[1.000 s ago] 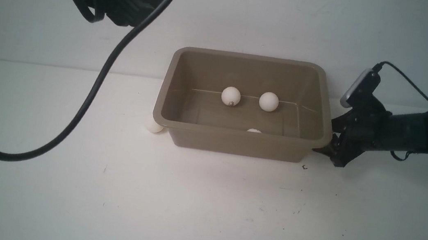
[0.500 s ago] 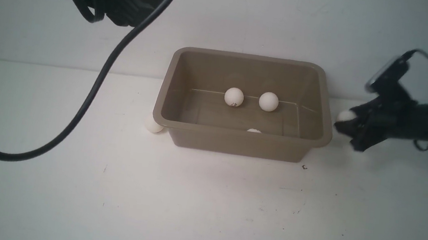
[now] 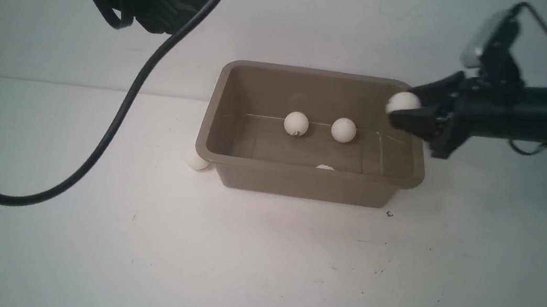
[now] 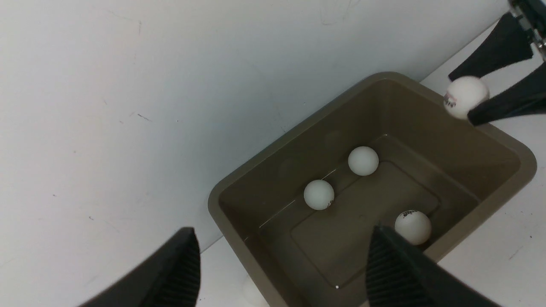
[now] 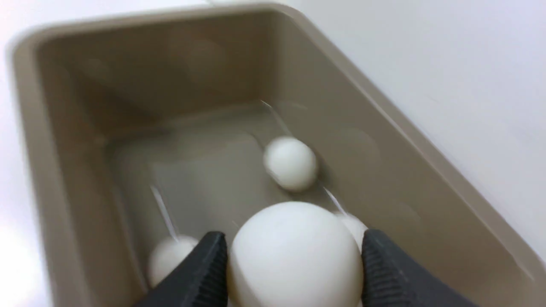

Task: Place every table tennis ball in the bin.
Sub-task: Use the right arm to put the table tennis ball into the box, then use the right arm to clamp the table tennis ball closest to it

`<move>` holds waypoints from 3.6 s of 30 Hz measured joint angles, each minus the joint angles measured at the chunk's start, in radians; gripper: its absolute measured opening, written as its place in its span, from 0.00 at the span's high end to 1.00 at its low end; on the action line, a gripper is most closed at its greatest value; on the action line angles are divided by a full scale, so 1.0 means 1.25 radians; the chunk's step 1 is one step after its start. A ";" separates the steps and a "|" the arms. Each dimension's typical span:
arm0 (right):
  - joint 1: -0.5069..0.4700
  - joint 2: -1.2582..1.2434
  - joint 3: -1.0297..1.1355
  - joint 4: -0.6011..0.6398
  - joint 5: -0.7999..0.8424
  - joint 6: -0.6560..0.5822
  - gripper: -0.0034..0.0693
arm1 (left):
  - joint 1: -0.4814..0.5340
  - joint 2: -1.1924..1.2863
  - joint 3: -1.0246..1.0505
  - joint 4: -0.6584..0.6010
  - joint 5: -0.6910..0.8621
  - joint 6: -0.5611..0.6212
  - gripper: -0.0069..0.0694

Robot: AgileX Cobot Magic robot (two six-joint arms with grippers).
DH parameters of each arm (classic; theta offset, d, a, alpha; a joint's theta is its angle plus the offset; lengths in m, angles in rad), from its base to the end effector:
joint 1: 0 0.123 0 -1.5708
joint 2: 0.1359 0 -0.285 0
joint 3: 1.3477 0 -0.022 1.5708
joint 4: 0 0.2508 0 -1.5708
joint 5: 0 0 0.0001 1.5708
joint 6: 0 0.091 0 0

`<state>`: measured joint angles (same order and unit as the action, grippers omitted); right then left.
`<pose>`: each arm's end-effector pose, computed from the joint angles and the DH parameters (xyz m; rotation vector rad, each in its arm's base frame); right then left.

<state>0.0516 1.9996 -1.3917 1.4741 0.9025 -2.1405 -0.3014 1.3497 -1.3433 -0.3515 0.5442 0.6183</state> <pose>0.4222 0.0931 0.2241 -1.1677 1.6198 0.5601 0.2865 -0.1061 0.4112 0.7152 1.8713 -0.1715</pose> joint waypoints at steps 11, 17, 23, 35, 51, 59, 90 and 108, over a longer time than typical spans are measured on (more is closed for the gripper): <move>0.106 0.034 0.000 0.153 -0.194 -0.116 0.46 | 0.000 0.000 0.000 0.000 0.000 0.000 0.29; 0.106 0.053 0.000 0.184 -0.198 -0.125 0.40 | 0.000 0.000 0.000 0.000 0.000 0.000 0.29; 0.098 0.052 0.000 0.186 -0.221 -0.165 0.28 | 0.000 0.000 0.000 0.000 0.010 0.000 0.29; -0.064 -0.025 0.001 0.187 -0.222 -0.119 0.27 | 0.000 0.000 0.000 0.000 0.019 0.000 0.29; -0.139 0.000 0.001 -0.087 -0.141 0.089 0.31 | 0.000 0.000 0.000 0.000 0.019 0.000 0.29; -0.122 0.095 0.001 -0.053 -0.160 -0.068 0.34 | 0.000 0.000 0.000 0.000 0.019 0.000 0.29; -0.118 0.269 -0.190 0.008 -0.016 -0.131 0.34 | 0.000 0.000 0.000 0.000 0.019 0.000 0.29; -0.086 0.343 -0.237 -0.013 0.014 -0.074 0.34 | 0.000 0.000 0.000 0.000 0.019 0.000 0.29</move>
<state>-0.0560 2.4282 -1.6877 1.4584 0.9205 -2.2332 -0.3014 1.3497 -1.3433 -0.3515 0.5676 0.6183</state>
